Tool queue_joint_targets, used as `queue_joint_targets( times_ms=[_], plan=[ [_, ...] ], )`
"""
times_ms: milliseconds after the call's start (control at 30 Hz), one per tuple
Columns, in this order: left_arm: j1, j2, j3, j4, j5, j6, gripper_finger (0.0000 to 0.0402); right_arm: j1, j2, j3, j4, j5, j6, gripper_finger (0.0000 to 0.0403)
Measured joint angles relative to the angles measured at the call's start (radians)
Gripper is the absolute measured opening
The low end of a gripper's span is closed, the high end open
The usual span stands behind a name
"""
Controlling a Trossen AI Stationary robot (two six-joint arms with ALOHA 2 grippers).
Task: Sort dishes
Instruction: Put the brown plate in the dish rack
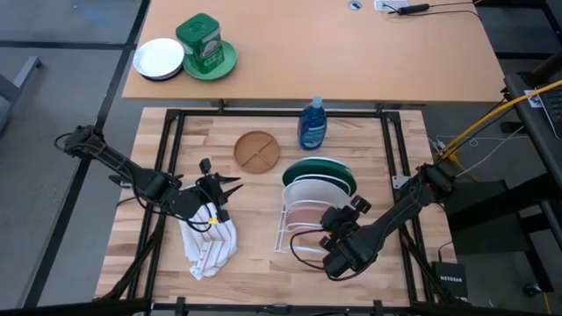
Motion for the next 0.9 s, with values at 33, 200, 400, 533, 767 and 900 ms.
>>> queue_joint_targets(
  times_ms=[33,200,400,533,767,900],
  plan=[
    [0.000,0.000,0.000,0.000,0.000,0.000,0.0082,0.000,-0.005,0.002,-0.002,-0.003,-0.009,0.0114],
    [0.000,0.000,0.000,0.000,0.000,0.000,0.0082,0.001,-0.007,0.003,0.003,-0.010,-0.022,0.0111],
    [0.000,0.000,0.000,0.000,0.000,0.000,0.0082,0.001,-0.007,0.003,0.005,-0.019,-0.022,0.0111],
    [0.000,0.000,0.000,0.000,0.000,0.001,0.0082,0.000,-0.007,0.003,0.027,-0.028,-0.020,0.0111],
    [0.000,0.000,0.000,0.000,0.000,0.003,0.0082,0.001,-0.009,-0.003,0.077,-0.105,-0.074,0.0111],
    [0.000,0.000,0.000,0.000,0.000,0.006,0.0082,0.001,-0.009,-0.021,0.137,-0.081,-0.077,0.0111]
  ],
)
